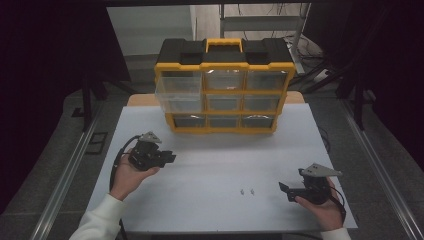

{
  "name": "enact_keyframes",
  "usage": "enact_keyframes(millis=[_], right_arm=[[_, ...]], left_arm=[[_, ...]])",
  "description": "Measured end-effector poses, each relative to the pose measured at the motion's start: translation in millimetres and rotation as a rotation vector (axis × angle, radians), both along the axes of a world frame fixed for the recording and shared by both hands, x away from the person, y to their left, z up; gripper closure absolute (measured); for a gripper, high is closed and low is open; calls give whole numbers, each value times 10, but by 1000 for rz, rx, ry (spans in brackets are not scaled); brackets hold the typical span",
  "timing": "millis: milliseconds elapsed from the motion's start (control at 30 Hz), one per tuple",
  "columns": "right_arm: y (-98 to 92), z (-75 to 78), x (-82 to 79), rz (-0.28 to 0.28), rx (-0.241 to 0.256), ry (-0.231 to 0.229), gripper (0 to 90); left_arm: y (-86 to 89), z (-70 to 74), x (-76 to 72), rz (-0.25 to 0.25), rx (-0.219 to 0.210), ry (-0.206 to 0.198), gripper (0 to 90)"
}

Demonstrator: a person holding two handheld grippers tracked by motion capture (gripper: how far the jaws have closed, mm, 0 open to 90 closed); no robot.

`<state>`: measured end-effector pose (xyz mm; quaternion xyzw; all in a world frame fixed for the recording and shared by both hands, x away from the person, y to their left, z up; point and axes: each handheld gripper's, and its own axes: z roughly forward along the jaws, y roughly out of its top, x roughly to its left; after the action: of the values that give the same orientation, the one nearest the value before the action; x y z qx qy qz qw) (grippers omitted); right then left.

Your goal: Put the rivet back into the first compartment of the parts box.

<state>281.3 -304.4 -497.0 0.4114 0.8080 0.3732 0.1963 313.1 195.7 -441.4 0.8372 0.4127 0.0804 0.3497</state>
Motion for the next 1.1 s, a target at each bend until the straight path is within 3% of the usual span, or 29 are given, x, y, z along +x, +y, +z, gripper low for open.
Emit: enact_keyframes(millis=[167, 333, 600, 733, 1100], right_arm=[[2, -3, 2, -1, -1, 1, 112], [2, -4, 4, -2, -1, 1, 112], [0, -2, 5, -3, 0, 2, 112], [-1, -2, 4, -4, 0, 2, 112], [-2, -1, 7, -5, 0, 2, 112]], left_arm=[[97, 79, 14, 18, -6, -10, 753], [245, 210, 57, 36, -39, -15, 753], [352, 384, 102, 64, -42, -42, 753], [404, 462, 123, 68, -71, -44, 753], [514, 721, 164, 93, -72, -83, 753]])
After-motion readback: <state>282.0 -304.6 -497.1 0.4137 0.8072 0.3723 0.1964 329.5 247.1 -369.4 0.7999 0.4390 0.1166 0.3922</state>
